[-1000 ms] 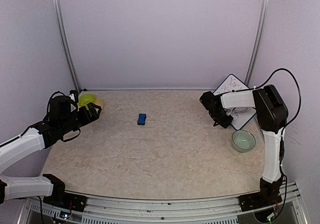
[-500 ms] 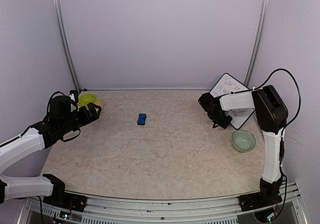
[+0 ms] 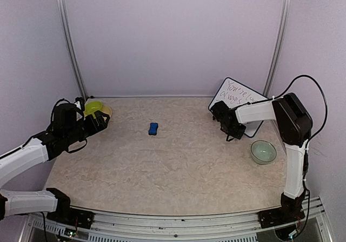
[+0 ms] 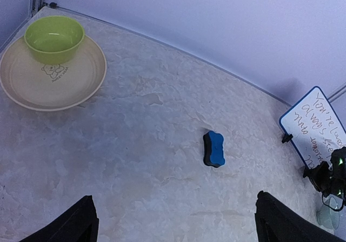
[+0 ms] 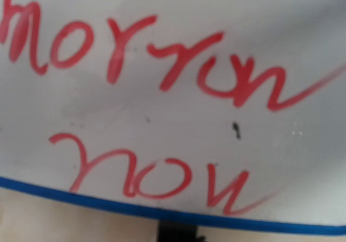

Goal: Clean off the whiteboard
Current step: Move the whiteboard to the center of the board.

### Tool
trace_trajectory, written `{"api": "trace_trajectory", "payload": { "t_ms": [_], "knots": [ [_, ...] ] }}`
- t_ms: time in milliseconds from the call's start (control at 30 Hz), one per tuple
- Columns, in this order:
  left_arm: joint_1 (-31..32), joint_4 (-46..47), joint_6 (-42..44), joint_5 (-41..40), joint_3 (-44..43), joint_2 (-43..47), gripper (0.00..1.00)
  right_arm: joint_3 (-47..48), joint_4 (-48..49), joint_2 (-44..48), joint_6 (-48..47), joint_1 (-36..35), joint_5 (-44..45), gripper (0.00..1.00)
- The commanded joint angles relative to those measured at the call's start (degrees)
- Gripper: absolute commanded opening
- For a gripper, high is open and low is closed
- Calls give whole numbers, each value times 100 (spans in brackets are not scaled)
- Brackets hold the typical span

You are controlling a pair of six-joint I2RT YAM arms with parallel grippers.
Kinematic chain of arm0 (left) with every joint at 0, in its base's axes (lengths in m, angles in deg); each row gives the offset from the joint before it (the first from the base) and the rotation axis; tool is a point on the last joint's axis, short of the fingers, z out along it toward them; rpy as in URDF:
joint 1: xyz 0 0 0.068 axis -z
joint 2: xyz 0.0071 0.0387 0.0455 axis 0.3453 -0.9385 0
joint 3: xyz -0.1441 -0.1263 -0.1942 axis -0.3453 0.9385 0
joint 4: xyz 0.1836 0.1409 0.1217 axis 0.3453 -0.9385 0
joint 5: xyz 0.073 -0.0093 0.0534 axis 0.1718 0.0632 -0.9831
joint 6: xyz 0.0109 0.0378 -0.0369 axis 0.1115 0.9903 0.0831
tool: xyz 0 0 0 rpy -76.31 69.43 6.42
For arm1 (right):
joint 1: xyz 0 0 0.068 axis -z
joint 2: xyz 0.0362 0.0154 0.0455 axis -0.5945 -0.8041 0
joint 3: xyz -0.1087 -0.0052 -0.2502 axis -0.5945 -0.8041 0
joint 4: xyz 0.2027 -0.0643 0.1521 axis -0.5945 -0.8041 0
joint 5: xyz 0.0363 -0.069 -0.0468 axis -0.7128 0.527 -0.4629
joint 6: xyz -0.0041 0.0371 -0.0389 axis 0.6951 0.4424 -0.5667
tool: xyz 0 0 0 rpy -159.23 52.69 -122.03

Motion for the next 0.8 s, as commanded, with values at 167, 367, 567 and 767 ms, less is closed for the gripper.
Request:
{"api": "trace_trajectory", "payload": {
  "t_ms": [167,367,567,767],
  "knots": [
    [29,94,-34,31,61,31,98,-333,707,233,-888,-250,-541,7],
    [29,90,-51,46,70,35,98,-462,996,401,-1226,-385,-576,8],
    [29,107,-86,52,124,50,98,-575,1231,466,-1482,-490,-633,9],
    [29,111,-109,74,163,69,98,-710,1533,462,-1748,-619,-734,8]
  ]
}}
